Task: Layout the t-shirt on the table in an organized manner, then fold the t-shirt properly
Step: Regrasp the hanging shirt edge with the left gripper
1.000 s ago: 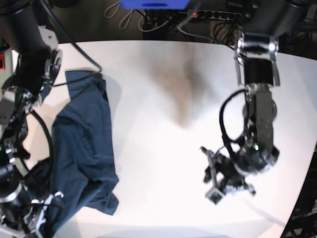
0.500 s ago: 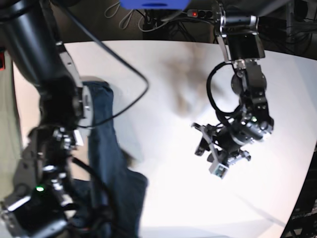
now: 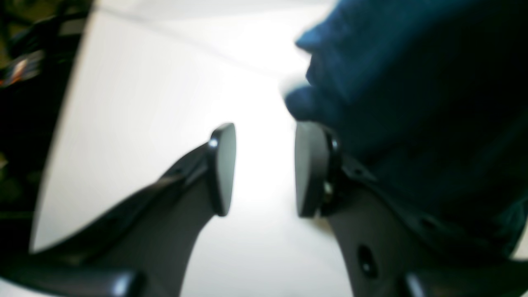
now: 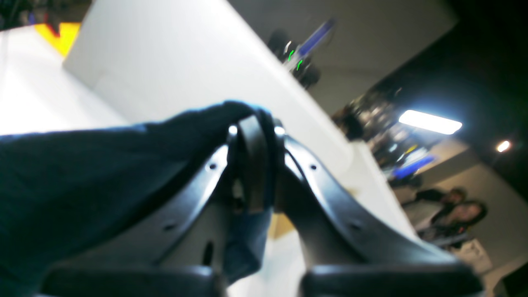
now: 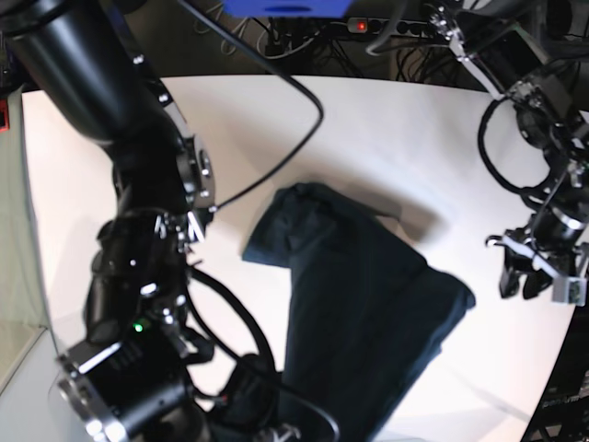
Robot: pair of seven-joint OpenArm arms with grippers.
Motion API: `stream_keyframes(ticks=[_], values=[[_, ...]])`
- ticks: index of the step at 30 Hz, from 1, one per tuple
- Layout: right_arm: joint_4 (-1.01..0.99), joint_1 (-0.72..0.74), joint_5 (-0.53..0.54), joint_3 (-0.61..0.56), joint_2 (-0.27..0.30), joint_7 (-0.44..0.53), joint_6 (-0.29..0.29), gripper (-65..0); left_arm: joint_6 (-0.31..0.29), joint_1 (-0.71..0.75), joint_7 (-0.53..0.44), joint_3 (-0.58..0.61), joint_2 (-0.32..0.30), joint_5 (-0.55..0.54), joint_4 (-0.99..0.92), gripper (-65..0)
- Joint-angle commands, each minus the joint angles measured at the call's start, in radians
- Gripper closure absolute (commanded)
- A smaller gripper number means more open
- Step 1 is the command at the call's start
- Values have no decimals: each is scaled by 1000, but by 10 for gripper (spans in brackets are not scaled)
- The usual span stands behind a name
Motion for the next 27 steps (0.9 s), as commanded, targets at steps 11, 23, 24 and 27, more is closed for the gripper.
stream_keyframes(ticks=[11, 23, 24, 27], values=[[11, 9, -3, -52, -6, 35, -8, 0, 1, 33, -24, 119, -12, -139, -61, -596], [8, 15, -4, -89, -6, 35, -8, 0, 1, 62, -86, 367, -2, -130, -79, -615], [7, 15, -4, -89, -6, 35, -8, 0, 1, 70, -87, 382, -2, -130, -79, -615], [7, 17, -4, -90, -6, 35, -8, 0, 1, 73, -87, 421, -2, -113, -81, -615]])
